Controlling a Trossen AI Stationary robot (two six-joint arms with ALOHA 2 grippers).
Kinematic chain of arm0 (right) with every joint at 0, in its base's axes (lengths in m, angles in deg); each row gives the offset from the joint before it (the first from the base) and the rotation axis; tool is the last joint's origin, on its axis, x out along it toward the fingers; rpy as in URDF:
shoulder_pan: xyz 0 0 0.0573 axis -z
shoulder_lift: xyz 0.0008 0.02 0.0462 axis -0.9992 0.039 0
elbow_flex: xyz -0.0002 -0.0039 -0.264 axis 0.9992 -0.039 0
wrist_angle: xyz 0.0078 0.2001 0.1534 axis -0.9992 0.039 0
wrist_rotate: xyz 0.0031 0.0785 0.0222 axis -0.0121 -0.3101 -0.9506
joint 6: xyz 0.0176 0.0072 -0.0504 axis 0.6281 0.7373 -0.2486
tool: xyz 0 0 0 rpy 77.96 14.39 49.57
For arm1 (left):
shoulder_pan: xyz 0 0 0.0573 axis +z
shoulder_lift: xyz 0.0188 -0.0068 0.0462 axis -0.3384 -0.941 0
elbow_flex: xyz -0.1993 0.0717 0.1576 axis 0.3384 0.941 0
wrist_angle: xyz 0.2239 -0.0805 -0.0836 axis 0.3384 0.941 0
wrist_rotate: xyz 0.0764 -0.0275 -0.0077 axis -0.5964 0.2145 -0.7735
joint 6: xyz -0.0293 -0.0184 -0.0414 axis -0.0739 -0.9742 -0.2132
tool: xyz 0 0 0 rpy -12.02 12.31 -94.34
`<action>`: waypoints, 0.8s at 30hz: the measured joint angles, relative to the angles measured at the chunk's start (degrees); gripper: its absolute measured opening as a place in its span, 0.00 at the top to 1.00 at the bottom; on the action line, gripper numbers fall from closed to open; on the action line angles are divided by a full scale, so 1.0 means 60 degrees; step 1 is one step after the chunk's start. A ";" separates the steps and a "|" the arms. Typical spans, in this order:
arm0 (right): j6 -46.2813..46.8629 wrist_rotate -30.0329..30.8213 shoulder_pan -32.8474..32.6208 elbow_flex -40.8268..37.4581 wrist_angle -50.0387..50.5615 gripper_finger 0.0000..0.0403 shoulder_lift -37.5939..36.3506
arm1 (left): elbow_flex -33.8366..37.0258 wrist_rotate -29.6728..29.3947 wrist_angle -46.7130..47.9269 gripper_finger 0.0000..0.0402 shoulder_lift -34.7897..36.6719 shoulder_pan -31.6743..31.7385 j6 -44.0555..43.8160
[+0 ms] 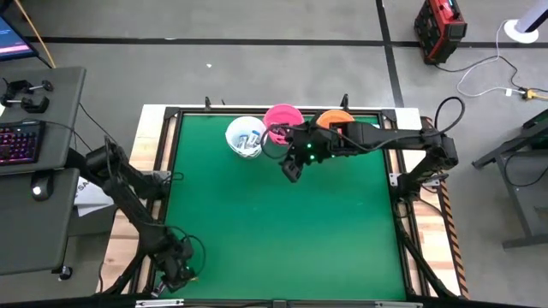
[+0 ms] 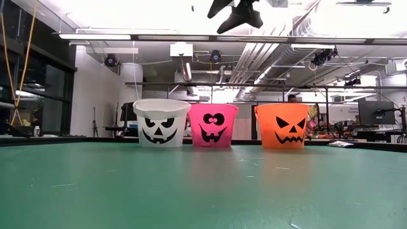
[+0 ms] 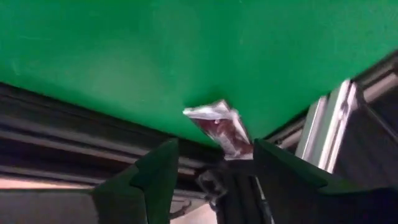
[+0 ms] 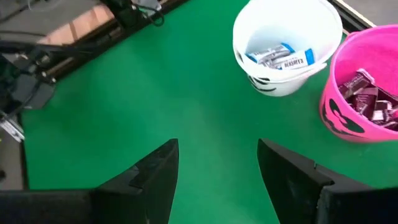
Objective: Sort candy by brand, put in halloween buckets
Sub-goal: Put the brown chocolate into the pink bucket
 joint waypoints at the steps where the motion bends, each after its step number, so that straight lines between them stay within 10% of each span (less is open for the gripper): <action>1: -0.0088 0.0014 -0.0012 0.0000 0.0083 0.48 0.0000 | -0.0026 0.0027 -0.0032 0.51 -0.0102 -0.0022 -0.0119; 10: -0.0857 0.0073 -0.0008 0.0000 0.0259 0.48 0.0000 | -0.0022 0.0308 0.0266 0.51 -0.0627 0.0326 -0.0334; 24: -0.1476 0.0045 -0.0028 -0.0004 0.0500 0.48 0.0004 | -0.0808 0.0452 0.1608 0.51 -0.0952 0.1407 0.3987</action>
